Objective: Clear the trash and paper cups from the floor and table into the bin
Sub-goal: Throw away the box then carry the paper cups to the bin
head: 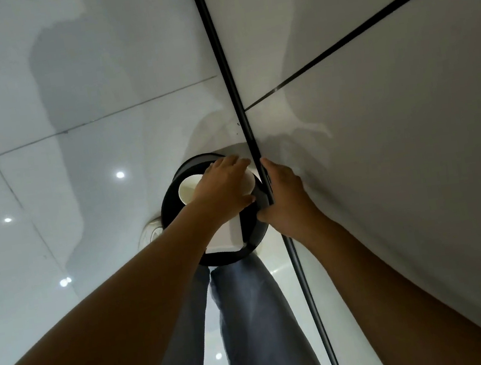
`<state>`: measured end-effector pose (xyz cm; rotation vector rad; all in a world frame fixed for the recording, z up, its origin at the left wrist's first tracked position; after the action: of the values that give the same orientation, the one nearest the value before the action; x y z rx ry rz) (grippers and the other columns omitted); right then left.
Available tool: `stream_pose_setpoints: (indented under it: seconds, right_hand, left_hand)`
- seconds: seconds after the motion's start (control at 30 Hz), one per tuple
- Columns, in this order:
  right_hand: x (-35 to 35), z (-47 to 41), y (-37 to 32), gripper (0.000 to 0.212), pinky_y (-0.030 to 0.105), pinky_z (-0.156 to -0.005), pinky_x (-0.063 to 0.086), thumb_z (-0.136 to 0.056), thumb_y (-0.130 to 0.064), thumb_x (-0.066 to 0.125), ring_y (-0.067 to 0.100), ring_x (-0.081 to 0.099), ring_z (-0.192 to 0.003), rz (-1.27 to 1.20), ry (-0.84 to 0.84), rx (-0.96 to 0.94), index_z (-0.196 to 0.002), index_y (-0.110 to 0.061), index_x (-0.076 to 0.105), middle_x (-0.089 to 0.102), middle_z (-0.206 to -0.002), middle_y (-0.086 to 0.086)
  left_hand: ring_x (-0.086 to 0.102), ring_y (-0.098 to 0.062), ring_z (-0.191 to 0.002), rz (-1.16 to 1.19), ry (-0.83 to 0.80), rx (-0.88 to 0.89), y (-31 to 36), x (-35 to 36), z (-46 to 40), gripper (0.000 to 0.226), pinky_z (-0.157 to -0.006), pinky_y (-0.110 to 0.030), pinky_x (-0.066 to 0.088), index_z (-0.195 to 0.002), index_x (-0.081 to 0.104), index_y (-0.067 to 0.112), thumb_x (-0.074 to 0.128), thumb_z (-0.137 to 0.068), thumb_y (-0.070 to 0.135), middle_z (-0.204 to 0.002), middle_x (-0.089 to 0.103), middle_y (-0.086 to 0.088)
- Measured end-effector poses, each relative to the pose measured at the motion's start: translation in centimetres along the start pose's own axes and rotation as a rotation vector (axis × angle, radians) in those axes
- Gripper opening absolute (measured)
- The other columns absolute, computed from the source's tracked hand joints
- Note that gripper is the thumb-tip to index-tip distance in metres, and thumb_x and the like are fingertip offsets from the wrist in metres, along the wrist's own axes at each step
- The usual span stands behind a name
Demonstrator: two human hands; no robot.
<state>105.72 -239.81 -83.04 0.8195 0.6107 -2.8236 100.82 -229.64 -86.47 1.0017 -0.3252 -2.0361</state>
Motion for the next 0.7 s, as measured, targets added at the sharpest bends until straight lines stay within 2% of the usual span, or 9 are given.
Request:
stream_pose_setpoints:
  seconds: [0.13, 0.27, 0.47, 0.57, 0.7]
  right_hand:
    - [-0.8, 2.7, -1.8, 0.084, 0.038, -0.107, 0.035, -0.083, -0.020, 0.070, 0.028, 0.027, -0.138, 0.066, 0.002, -0.027, -0.149, -0.021, 0.019, 0.025, -0.153, 0.007]
    - [-2.3, 7.4, -5.7, 0.074, 0.037, -0.105, 0.038, -0.083, -0.020, 0.070, 0.025, 0.035, -0.133, 0.199, 0.032, -0.089, -0.145, -0.020, 0.029, 0.036, -0.146, 0.006]
    - [-6.4, 17.5, -16.0, 0.065, 0.036, -0.102, 0.040, -0.085, -0.019, 0.063, 0.026, 0.037, -0.130, 0.370, 0.071, -0.276, -0.142, -0.020, 0.033, 0.037, -0.145, 0.004]
    - [-7.9, 22.7, -21.3, 0.064, 0.040, -0.104, 0.040, -0.087, -0.020, 0.061, 0.028, 0.035, -0.132, 0.447, 0.053, -0.351, -0.144, -0.021, 0.031, 0.035, -0.147, 0.005]
    - [-7.8, 29.2, -27.3, 0.063, 0.040, -0.100, 0.040, -0.088, -0.017, 0.057, 0.029, 0.035, -0.131, 0.571, 0.040, -0.507, -0.145, -0.020, 0.029, 0.034, -0.147, 0.007]
  left_hand:
    - [0.041, -0.022, -0.129, 0.070, 0.108, -0.001, -0.4, -2.9, 3.9, 0.060, -0.105, -0.038, 0.040, -0.137, 0.044, 0.019, 0.068, -0.083, 0.032, -0.141, 0.046, -0.003]
    - [0.042, -0.022, -0.127, 0.061, 0.164, -0.082, -0.9, -7.0, 10.4, 0.049, -0.101, -0.033, 0.038, -0.136, 0.045, 0.016, 0.058, -0.091, 0.030, -0.139, 0.047, -0.004]
    - [0.040, -0.023, -0.129, 0.015, 0.191, -0.169, 1.0, -15.2, 23.3, 0.046, -0.105, -0.032, 0.034, -0.138, 0.042, 0.014, 0.049, -0.095, 0.031, -0.140, 0.045, -0.006]
    - [0.039, -0.024, -0.132, 0.006, 0.265, -0.219, 2.1, -19.0, 30.6, 0.048, -0.107, -0.034, 0.033, -0.138, 0.042, 0.013, 0.049, -0.096, 0.034, -0.143, 0.044, -0.007]
    - [0.043, -0.025, -0.128, -0.002, 0.407, -0.332, 2.4, -21.5, 40.5, 0.048, -0.106, -0.034, 0.036, -0.137, 0.044, 0.012, 0.048, -0.095, 0.035, -0.140, 0.047, -0.009]
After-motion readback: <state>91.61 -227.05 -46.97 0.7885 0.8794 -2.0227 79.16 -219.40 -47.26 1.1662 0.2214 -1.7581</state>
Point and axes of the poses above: each hand's wrist, its own z-axis away from the middle knuckle, its own x-axis out of the palm, y = z × x, the point moved 6 cm from there along -z, towards the middle knuckle
